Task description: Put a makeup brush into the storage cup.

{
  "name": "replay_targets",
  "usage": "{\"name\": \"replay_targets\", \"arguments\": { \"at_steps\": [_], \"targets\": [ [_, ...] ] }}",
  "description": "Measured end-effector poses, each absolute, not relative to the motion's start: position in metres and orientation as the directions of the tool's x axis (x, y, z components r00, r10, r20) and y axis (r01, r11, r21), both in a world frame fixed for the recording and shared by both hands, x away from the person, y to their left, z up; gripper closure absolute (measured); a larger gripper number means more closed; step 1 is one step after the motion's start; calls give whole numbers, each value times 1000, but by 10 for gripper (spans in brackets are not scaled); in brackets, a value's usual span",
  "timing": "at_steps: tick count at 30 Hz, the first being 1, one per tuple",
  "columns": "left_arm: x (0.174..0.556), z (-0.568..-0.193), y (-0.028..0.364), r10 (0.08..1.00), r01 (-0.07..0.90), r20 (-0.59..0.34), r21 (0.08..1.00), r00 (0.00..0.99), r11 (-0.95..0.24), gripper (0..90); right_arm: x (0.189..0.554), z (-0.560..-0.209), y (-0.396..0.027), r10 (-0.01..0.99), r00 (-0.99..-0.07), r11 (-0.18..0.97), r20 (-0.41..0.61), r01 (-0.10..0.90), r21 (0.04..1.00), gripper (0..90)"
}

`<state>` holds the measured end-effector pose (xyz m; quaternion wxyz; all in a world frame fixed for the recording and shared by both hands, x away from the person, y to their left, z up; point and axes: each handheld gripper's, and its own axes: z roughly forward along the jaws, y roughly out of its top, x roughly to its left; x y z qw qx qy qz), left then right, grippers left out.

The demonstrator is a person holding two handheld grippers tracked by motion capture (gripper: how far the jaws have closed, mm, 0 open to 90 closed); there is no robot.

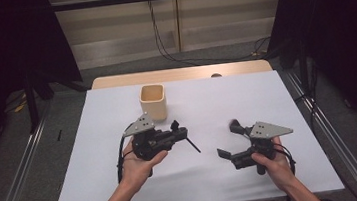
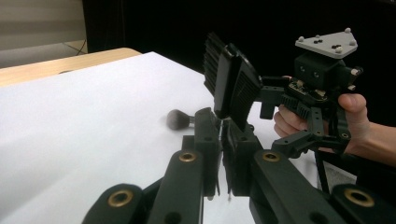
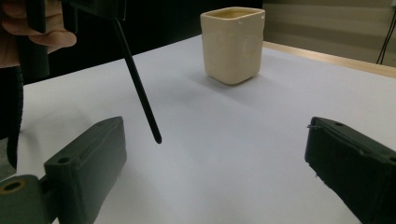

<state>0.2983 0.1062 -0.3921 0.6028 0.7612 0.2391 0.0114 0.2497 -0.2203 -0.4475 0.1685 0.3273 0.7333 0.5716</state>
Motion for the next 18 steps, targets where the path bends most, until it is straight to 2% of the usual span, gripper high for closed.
{"name": "replay_targets", "arguments": {
  "at_steps": [6,18],
  "targets": [
    [300,-389,115,395,352,-263,920,880,-172,855,249,-447,-228,693,-714,136,98,263,955,58],
    [308,-384,128,434,369,-253,906,865,-206,855,234,-452,-258,754,-647,101,112,283,954,56]
  ]
}}
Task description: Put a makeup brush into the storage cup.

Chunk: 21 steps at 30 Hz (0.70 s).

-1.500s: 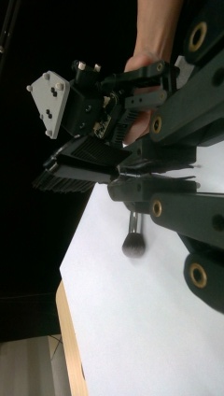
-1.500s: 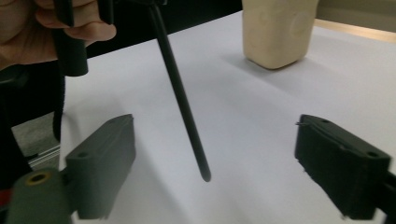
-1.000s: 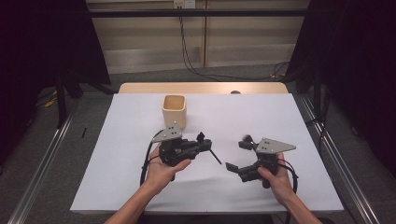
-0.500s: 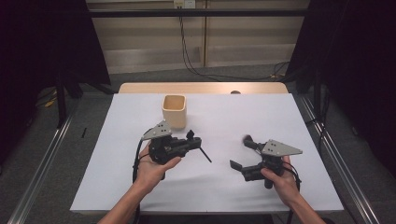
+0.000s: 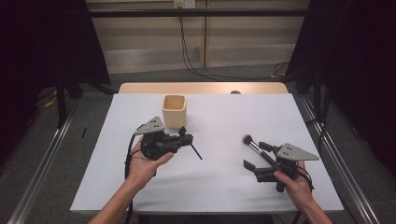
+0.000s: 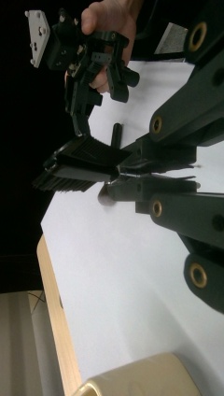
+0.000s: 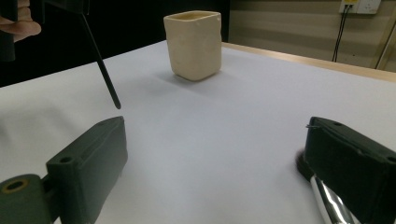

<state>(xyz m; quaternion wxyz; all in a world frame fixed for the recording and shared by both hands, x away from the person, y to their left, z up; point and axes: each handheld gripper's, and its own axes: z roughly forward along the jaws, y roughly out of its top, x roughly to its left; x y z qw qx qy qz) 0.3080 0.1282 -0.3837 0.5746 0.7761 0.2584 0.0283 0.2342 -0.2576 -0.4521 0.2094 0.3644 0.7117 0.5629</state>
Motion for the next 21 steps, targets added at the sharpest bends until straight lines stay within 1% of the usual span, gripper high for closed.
{"name": "replay_targets", "arguments": {
  "at_steps": [3,8,11,15,21],
  "targets": [
    [310,-383,131,441,370,-250,905,862,-210,855,231,-452,-264,762,-637,93,117,285,954,50],
    [314,-380,137,459,376,-246,901,854,-216,855,227,-453,-274,797,-596,94,103,290,952,48],
    [316,-377,142,463,378,-247,901,852,-215,855,224,-455,-277,800,-594,114,86,292,950,43],
    [321,-372,148,480,391,-243,889,843,-237,855,220,-457,-281,810,-580,107,89,295,949,33],
    [327,-369,157,500,398,-240,886,832,-236,855,216,-459,-287,825,-558,95,86,288,953,14]
  ]
}}
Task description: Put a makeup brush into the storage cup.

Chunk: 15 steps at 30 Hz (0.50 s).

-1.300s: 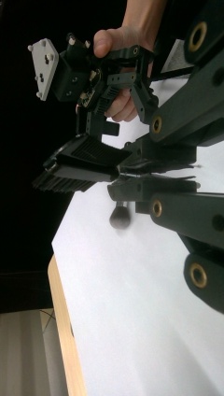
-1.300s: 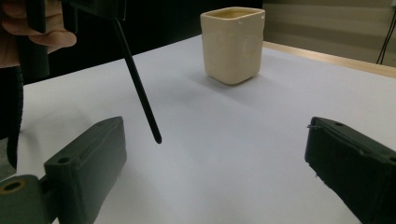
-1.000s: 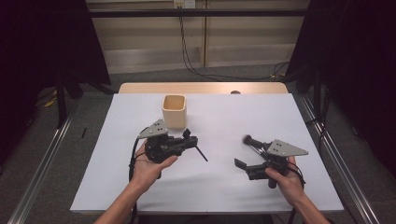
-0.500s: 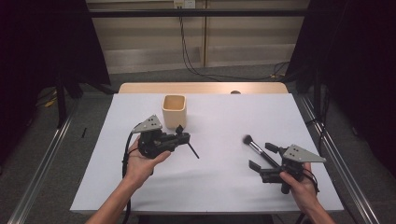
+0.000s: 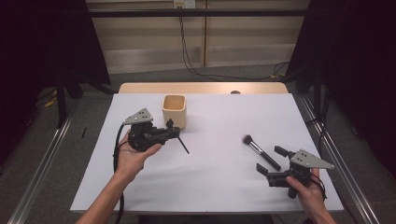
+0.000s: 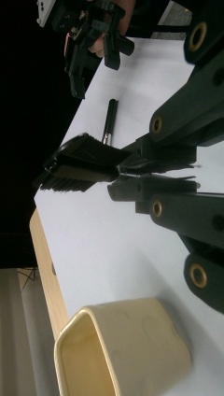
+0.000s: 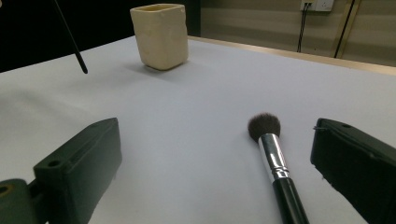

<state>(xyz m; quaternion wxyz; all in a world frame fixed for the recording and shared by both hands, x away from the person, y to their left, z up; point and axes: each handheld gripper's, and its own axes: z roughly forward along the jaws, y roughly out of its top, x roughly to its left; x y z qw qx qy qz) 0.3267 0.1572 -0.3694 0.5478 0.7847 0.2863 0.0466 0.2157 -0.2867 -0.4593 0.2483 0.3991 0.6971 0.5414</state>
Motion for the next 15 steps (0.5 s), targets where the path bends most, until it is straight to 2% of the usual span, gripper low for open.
{"name": "replay_targets", "arguments": {
  "at_steps": [11,15],
  "targets": [
    [348,-364,168,552,434,-245,868,797,-242,855,214,-459,-288,839,-534,56,103,273,960,4],
    [355,-357,171,544,439,-246,860,802,-258,854,214,-459,-288,835,-541,56,104,271,961,4]
  ]
}}
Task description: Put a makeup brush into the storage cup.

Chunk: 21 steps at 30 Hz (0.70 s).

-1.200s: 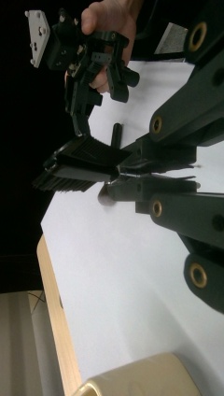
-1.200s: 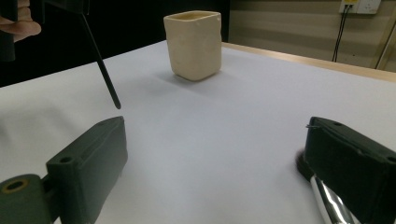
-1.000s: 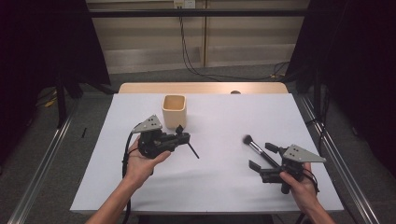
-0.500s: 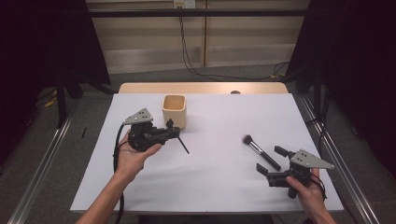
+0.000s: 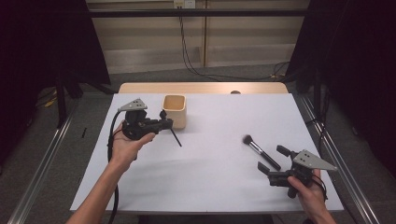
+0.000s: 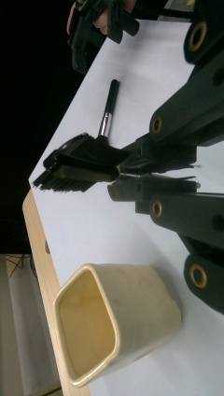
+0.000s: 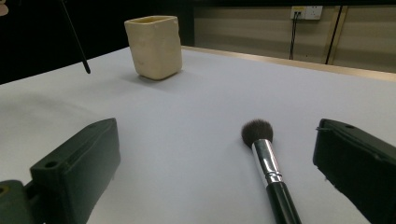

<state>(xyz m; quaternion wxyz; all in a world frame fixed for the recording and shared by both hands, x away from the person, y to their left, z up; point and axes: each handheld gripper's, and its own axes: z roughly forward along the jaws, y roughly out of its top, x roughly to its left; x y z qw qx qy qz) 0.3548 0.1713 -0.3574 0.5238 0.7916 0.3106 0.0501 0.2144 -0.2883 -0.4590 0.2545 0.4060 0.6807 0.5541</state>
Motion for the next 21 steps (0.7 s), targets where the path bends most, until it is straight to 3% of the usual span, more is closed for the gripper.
{"name": "replay_targets", "arguments": {
  "at_steps": [21],
  "targets": [
    [381,-328,173,616,409,-211,891,759,-198,855,215,-461,-287,822,-556,58,120,292,955,0]
  ]
}}
